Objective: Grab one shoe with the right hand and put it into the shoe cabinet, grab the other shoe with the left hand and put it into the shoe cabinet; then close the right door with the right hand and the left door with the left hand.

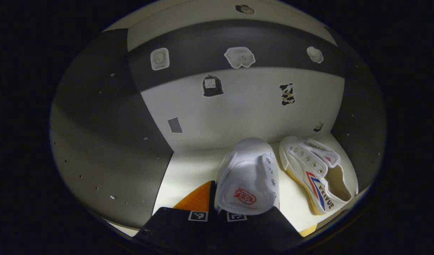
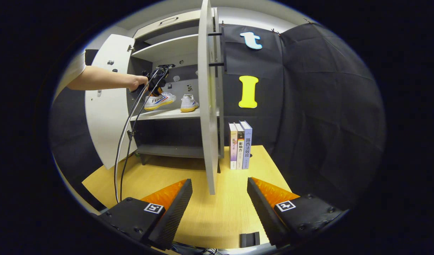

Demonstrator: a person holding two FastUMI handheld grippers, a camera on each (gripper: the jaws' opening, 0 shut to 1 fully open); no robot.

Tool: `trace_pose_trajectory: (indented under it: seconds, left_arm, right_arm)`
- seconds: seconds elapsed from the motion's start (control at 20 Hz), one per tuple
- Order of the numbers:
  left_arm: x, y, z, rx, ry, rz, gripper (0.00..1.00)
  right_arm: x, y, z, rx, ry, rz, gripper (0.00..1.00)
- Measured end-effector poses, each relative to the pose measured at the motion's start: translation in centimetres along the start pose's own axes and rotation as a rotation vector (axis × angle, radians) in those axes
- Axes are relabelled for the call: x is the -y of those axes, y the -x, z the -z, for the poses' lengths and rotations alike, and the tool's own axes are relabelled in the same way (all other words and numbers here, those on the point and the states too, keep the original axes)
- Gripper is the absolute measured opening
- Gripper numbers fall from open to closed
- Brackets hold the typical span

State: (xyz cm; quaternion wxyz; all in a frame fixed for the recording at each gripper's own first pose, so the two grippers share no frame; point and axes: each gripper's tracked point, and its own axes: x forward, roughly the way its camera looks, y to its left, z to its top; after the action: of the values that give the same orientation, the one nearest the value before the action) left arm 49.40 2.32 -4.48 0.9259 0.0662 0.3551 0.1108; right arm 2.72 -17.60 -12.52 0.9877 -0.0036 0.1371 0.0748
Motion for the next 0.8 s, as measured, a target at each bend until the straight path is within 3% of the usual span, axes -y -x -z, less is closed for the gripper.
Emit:
trace_pose_trajectory:
  seconds: [0.15, 0.3, 0.5, 0.65, 0.7, 0.8]
  left_arm:
    - [0.9, -1.7, 0.3, -0.028, -0.061, -0.021, 0.05]
    - [1.8, -2.6, 0.9, -0.04, -0.045, 0.009, 0.05]
    - [1.6, -1.8, 1.2, -0.033, -0.025, 0.03, 0.14]
    - [0.5, 0.9, 0.8, 0.039, -0.044, 0.04, 0.55]
    - [0.6, 2.4, 0.6, 0.071, -0.043, 0.059, 0.64]
    - [0.8, 6.0, 1.0, 0.141, -0.032, 0.098, 0.93]
  right_arm:
    - [0.9, -0.2, 0.1, -0.008, -0.012, 0.035, 0.99]
    - [1.6, -0.4, 0.0, -0.009, -0.019, 0.061, 0.99]
    - [1.8, -0.7, -0.5, -0.002, -0.034, 0.085, 0.99]
    - [1.5, -0.7, -1.4, 0.018, -0.038, 0.096, 0.99]
    - [1.4, -0.7, -1.8, 0.027, -0.036, 0.1, 0.99]
    - [0.9, -0.5, -2.7, 0.043, -0.035, 0.103, 0.99]
